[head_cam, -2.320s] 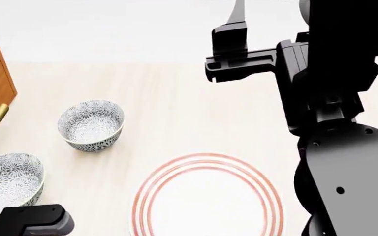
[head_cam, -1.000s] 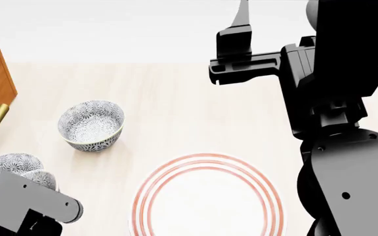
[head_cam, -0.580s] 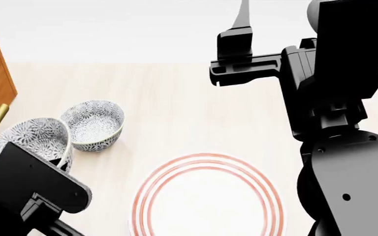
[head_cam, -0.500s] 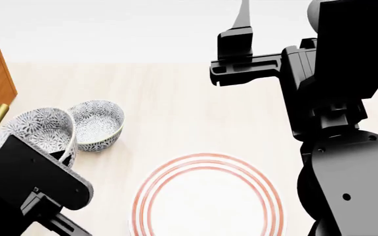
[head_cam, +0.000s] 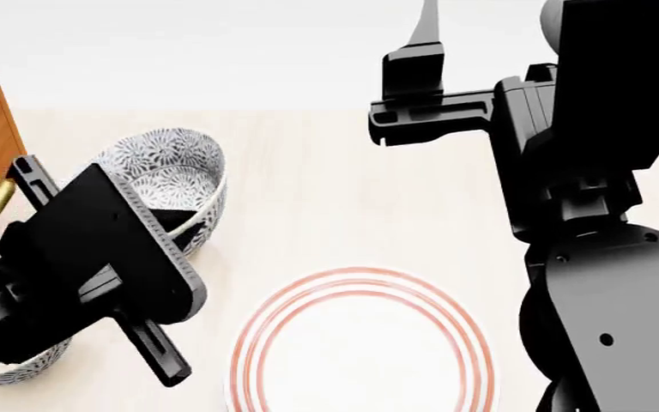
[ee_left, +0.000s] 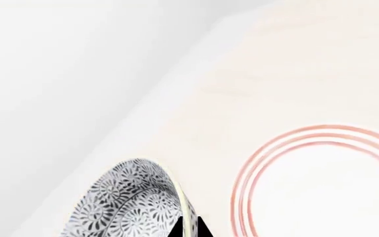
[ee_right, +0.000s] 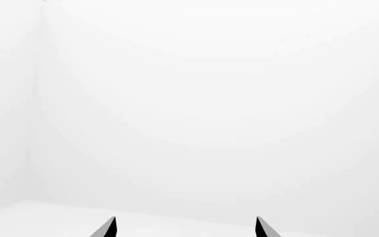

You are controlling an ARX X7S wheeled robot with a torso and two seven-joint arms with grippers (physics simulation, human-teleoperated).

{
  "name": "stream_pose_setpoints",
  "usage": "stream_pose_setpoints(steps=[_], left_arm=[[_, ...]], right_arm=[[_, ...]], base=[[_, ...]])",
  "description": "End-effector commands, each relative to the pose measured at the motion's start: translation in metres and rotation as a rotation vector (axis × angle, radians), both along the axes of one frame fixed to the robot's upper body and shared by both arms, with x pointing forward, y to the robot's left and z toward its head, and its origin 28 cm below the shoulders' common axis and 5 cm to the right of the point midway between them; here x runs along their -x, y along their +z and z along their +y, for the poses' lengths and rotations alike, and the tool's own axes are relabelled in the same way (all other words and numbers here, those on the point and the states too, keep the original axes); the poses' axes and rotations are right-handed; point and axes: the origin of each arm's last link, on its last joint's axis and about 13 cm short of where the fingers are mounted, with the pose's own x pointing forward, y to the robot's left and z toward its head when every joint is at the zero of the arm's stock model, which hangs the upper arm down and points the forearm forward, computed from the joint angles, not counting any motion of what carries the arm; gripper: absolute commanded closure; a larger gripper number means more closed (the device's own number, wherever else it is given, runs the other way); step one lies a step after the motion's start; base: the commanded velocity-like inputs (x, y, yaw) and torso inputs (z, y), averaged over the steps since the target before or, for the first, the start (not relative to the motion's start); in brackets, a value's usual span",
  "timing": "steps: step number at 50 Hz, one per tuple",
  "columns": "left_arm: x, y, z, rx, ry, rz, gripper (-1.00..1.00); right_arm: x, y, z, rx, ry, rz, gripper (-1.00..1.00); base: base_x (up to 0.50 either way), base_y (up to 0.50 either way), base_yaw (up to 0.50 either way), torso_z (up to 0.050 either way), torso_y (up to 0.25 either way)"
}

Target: Put the bowl at the front on the plate.

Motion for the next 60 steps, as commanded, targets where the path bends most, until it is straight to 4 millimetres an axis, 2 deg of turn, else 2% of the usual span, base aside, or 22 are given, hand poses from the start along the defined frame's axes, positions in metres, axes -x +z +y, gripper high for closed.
stream_pose_setpoints(steps=[1, 14, 28, 34, 47, 50, 55, 60], left_arm=[[-0.034, 0.01, -0.005, -0.083, -0.114, -0.008, 1.0], [-0.074, -0.006, -0.025, -0.218, -0.266, 0.003, 1.0], [-0.102, -0.026, -0.039, -0.302, -0.379, 0.003, 1.0], [-0.105, -0.027, -0.047, -0.309, -0.439, -0.001, 1.0], [-0.117, -0.053, -0.058, -0.291, -0.527, 0.014, 1.0], [-0.115, -0.051, -0.06, -0.254, -0.54, 0.018, 1.0], [-0.114, -0.069, -0.063, -0.252, -0.552, 0.041, 1.0], [-0.113, -0.079, -0.066, -0.21, -0.567, 0.053, 1.0]], right_arm=[[0.0, 0.001, -0.001, -0.006, 0.0, -0.005, -1.0], [0.0, -0.004, -0.003, -0.009, -0.001, 0.001, -1.0], [0.001, -0.009, -0.007, -0.011, -0.016, 0.011, -1.0], [0.0, -0.011, -0.006, -0.009, -0.018, 0.017, -1.0], [-0.001, -0.012, -0.007, 0.004, -0.032, 0.029, -1.0], [-0.002, -0.013, -0.007, 0.002, -0.031, 0.03, -1.0], [-0.002, -0.014, -0.007, 0.003, -0.027, 0.032, -1.0], [-0.003, -0.016, -0.008, -0.001, -0.029, 0.037, -1.0]], base=[[0.0, 0.0, 0.0, 0.0, 0.0], [0.0, 0.0, 0.0, 0.0, 0.001], [0.0, 0.0, 0.0, 0.0, 0.001], [0.0, 0.0, 0.0, 0.0, 0.0], [0.0, 0.0, 0.0, 0.0, 0.0], [0.0, 0.0, 0.0, 0.0, 0.003], [0.0, 0.0, 0.0, 0.0, 0.0], [0.0, 0.0, 0.0, 0.0, 0.0]])
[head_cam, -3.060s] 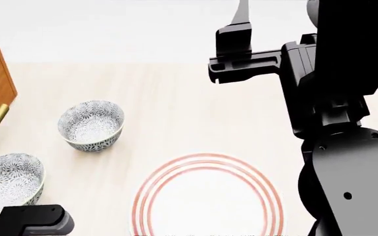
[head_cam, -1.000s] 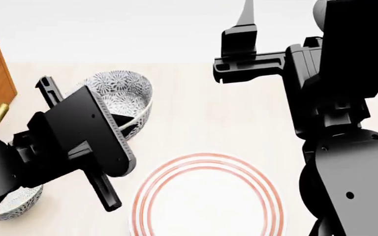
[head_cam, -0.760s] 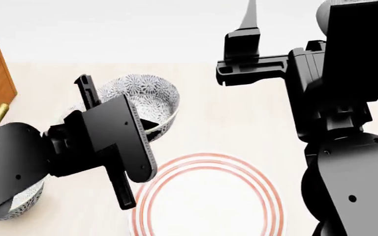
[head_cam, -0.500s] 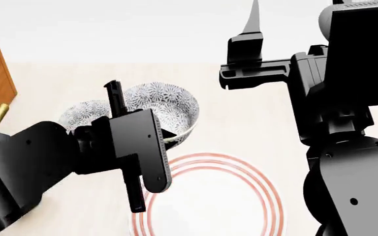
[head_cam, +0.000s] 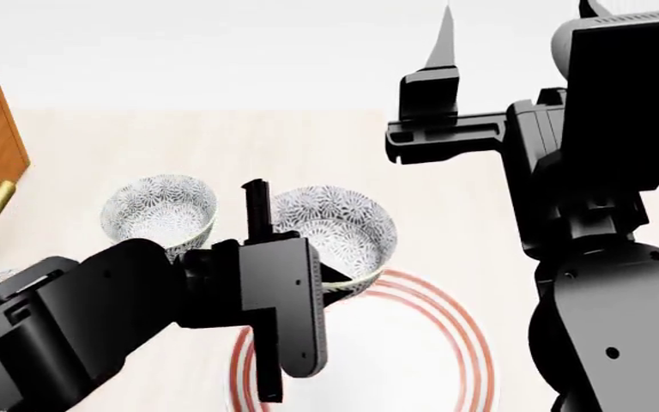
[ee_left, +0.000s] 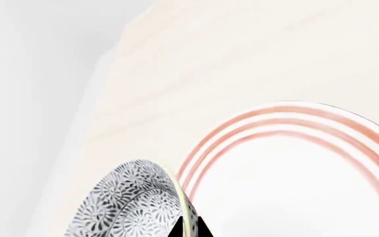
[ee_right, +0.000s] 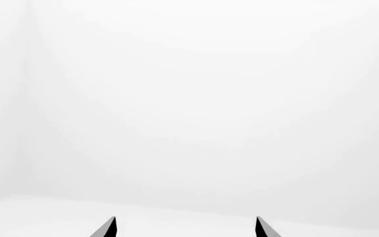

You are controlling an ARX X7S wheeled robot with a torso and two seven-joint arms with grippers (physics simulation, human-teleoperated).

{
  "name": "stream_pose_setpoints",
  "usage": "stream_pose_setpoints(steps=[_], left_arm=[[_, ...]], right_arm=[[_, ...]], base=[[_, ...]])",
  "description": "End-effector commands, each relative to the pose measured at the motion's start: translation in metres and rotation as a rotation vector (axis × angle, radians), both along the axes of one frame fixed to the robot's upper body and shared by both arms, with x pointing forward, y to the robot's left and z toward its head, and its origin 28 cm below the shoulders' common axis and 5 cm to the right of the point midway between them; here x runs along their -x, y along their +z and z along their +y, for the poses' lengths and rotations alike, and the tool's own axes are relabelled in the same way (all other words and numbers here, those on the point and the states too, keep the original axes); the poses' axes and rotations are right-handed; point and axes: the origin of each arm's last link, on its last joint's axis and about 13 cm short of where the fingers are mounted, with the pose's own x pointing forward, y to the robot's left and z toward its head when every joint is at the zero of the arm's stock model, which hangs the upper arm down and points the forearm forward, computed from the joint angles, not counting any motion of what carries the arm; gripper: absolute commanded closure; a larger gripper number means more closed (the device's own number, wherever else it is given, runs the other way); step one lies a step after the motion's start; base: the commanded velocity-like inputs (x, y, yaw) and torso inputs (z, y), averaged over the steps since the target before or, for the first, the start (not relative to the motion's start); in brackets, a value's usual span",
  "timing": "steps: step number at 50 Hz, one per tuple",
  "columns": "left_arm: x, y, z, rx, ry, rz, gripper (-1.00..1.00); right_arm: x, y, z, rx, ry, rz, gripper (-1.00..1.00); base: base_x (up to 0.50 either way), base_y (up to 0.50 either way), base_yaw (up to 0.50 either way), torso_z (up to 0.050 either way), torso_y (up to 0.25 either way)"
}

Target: Put the bowl at the front on the plate.

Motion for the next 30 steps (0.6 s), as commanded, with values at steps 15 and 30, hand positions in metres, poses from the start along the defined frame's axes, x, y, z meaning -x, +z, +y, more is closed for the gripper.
stream_pose_setpoints(steps=[15, 30], left_arm=[[0.009, -0.034, -0.017, 0.073, -0.09, 0.071, 1.0], [0.016, -0.048, -0.017, 0.09, -0.094, 0.11, 1.0]], right_arm=[[-0.003, -0.004, -0.004, -0.011, -0.01, 0.007, -1.0], [-0.004, -0.006, -0.004, -0.013, -0.015, 0.011, -1.0]], base=[[0.0, 0.0, 0.0, 0.0, 0.001], [0.0, 0.0, 0.0, 0.0, 0.0]])
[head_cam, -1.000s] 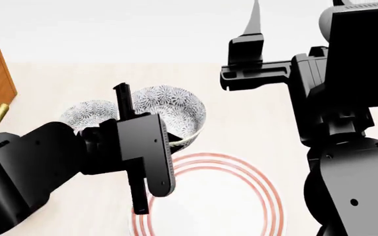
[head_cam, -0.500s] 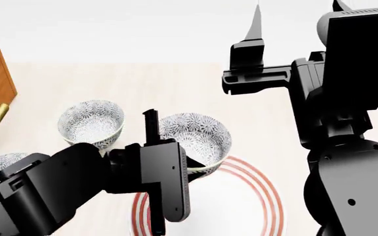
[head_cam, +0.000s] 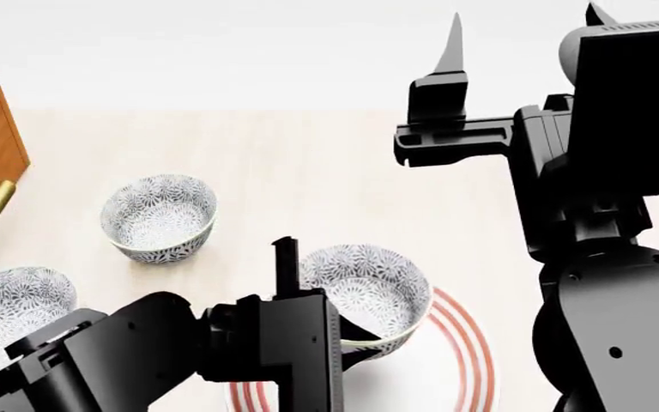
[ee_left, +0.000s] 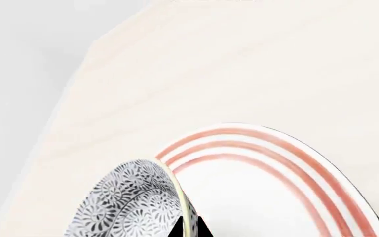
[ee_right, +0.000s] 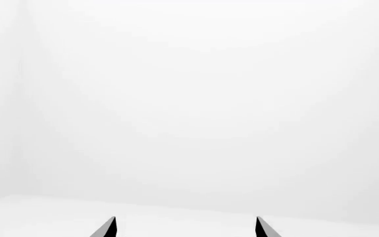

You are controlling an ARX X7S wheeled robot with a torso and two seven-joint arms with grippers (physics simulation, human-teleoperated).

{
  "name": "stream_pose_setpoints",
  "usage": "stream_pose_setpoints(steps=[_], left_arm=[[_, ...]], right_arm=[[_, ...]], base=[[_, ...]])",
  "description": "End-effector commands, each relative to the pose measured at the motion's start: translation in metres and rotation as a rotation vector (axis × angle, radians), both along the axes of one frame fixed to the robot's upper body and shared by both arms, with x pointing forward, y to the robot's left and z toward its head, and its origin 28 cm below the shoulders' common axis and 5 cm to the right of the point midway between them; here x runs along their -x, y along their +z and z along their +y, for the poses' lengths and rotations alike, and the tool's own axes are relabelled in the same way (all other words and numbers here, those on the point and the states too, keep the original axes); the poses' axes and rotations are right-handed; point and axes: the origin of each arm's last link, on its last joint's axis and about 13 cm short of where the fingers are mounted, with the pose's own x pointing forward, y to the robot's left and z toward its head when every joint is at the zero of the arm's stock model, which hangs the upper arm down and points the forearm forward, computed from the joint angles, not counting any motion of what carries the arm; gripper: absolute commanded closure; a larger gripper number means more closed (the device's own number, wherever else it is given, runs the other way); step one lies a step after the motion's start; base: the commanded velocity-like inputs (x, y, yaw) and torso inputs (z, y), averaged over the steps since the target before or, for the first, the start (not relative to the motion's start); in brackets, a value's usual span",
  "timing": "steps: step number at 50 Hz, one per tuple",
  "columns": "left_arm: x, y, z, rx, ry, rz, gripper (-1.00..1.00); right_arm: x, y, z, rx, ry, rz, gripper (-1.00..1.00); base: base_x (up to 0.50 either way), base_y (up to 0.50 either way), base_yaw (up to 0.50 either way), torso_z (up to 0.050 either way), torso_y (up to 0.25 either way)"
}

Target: Put the bowl at the front on the plate.

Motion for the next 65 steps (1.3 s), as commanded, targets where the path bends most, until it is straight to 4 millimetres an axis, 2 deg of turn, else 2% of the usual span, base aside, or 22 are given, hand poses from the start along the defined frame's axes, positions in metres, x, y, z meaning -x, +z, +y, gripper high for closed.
stream_pose_setpoints(steps=[1, 46, 47, 63, 65], left_arm=[[0.005, -0.008, -0.002, 0.023, -0.008, 0.022, 1.0], [0.011, -0.031, 0.0, -0.006, 0.02, 0.061, 1.0], [0.011, -0.032, 0.0, -0.008, 0.019, 0.06, -1.0], [0.015, -0.026, 0.0, -0.012, 0.011, 0.092, -1.0], [0.018, -0.023, 0.001, 0.004, -0.005, 0.165, -1.0]], right_arm=[[-0.001, -0.001, 0.0, -0.004, -0.002, 0.002, -1.0], [-0.002, -0.006, 0.001, -0.013, 0.001, 0.011, -1.0], [-0.002, -0.006, 0.001, -0.014, 0.001, 0.011, -1.0], [-0.003, -0.002, -0.002, -0.019, -0.008, 0.002, -1.0], [-0.003, -0.002, -0.003, -0.02, -0.012, 0.001, -1.0]], base=[[0.0, 0.0, 0.0, 0.0, 0.0], [0.0, 0.0, 0.0, 0.0, 0.0], [0.0, 0.0, 0.0, 0.0, 0.0], [0.0, 0.0, 0.0, 0.0, 0.0], [0.0, 0.0, 0.0, 0.0, 0.0]])
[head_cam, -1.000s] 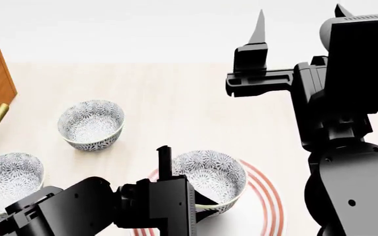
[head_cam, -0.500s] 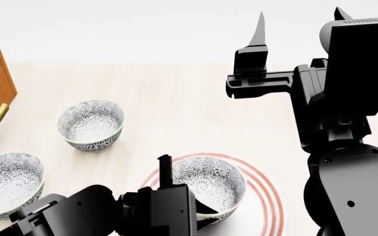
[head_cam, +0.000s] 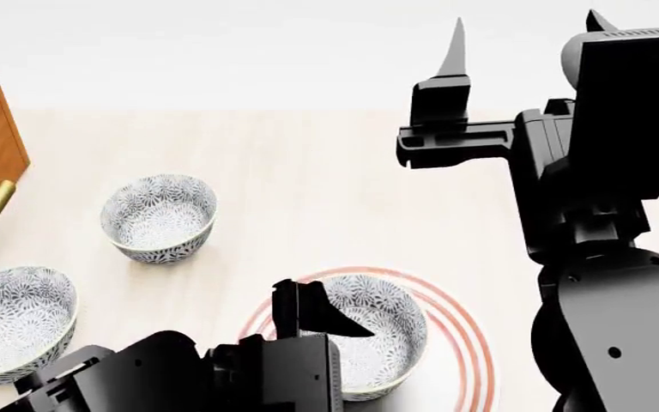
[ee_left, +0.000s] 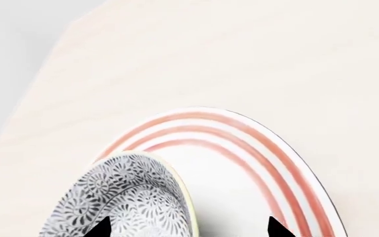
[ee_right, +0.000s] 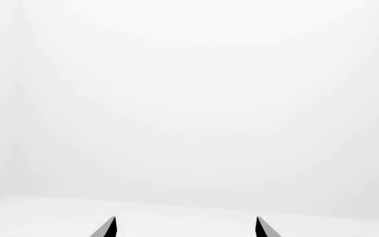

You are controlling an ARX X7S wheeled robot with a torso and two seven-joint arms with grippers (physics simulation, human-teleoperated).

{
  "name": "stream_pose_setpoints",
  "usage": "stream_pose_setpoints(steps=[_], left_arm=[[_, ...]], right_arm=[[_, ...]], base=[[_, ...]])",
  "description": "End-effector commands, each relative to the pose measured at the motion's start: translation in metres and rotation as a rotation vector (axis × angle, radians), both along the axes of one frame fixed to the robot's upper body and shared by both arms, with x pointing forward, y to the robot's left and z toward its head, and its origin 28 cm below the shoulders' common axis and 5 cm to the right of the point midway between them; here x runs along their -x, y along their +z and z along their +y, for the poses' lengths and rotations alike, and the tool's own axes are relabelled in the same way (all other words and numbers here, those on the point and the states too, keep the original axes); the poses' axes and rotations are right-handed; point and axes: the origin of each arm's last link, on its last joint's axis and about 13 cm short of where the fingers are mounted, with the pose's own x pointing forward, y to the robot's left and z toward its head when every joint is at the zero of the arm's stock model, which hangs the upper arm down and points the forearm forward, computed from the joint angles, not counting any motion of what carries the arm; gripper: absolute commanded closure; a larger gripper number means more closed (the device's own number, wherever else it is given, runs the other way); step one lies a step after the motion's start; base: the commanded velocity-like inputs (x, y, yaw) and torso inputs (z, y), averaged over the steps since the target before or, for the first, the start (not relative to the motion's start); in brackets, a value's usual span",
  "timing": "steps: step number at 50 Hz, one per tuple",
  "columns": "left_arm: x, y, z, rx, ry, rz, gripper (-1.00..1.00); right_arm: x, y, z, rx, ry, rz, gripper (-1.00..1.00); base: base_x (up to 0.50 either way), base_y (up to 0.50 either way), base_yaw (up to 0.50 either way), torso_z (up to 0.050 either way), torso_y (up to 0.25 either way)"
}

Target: Put the bowl at the front on the plate.

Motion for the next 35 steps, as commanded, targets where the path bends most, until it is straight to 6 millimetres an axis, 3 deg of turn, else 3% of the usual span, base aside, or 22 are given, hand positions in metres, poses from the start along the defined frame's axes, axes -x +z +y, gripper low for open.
stream_pose_setpoints(steps=[1, 8, 22, 35], left_arm=[[0.006, 0.007, 0.001, 0.026, -0.016, 0.118, -1.0], [0.011, 0.024, 0.001, 0.123, -0.032, 0.212, -1.0], [0.015, 0.051, 0.007, 0.292, -0.008, 0.212, -1.0], [0.013, 0.068, 0.019, 0.39, 0.138, 0.023, -1.0]], right_arm=[[-0.001, 0.001, -0.002, -0.004, -0.011, -0.005, -1.0], [-0.002, -0.001, -0.003, 0.0, -0.021, -0.005, -1.0], [-0.002, -0.003, -0.003, -0.002, -0.024, -0.005, -1.0], [-0.001, -0.003, -0.002, -0.002, -0.019, -0.008, -1.0]], base=[[0.0, 0.0, 0.0, 0.0, 0.0], [0.0, 0.0, 0.0, 0.0, 0.0], [0.0, 0.0, 0.0, 0.0, 0.0], [0.0, 0.0, 0.0, 0.0, 0.0]])
